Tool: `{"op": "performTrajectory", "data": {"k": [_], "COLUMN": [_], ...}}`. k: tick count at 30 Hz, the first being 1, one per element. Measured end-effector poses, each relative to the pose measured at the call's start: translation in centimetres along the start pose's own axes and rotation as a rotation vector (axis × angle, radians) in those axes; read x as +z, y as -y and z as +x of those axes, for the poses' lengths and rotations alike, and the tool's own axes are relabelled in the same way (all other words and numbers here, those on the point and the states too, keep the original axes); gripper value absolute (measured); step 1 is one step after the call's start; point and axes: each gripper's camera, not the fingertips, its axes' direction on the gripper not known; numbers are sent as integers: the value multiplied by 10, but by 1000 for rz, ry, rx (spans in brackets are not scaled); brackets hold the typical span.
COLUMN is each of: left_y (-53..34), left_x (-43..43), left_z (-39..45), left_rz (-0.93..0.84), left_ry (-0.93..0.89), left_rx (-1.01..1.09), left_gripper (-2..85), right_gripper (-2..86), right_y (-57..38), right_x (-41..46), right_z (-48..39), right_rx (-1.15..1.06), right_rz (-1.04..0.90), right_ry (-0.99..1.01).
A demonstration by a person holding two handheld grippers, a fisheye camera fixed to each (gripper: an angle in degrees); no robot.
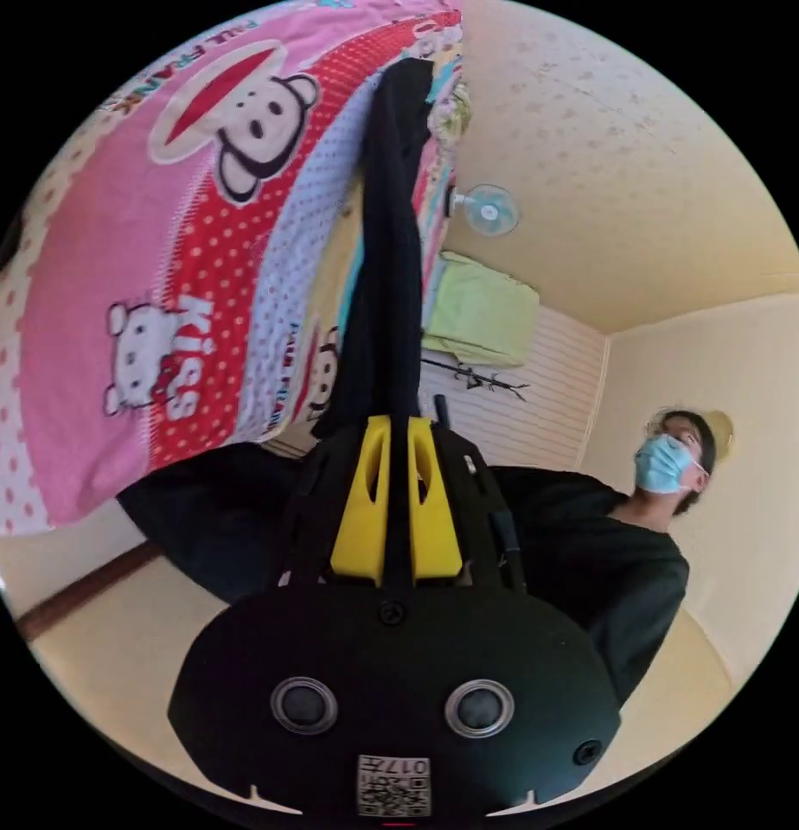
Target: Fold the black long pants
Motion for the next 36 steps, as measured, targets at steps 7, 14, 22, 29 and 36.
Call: {"op": "performTrajectory", "data": {"k": [7,14,22,29,36], "left_y": [-60,-101,-63,-180,-221], "left_x": [3,18,54,96,132], "left_z": [-48,28,-43,-14,-15], "left_rz": [227,487,95,179,51], "left_ry": [506,668,751,599,539], "left_rx": [-241,103,-66,41,-56], "left_gripper": [65,118,82,17,103], "right_gripper": [29,29,29,29,28], "right_y": [-32,-69,-108,-158,-215], "right_x": [1,-12,-18,-25,-45], "right_z": [39,49,64,107,142], "right_rx": [151,56,-9,-4,100], "right_rz": [35,15,2,68,195], "right_ry": [-86,-168,-228,-112,125]}}
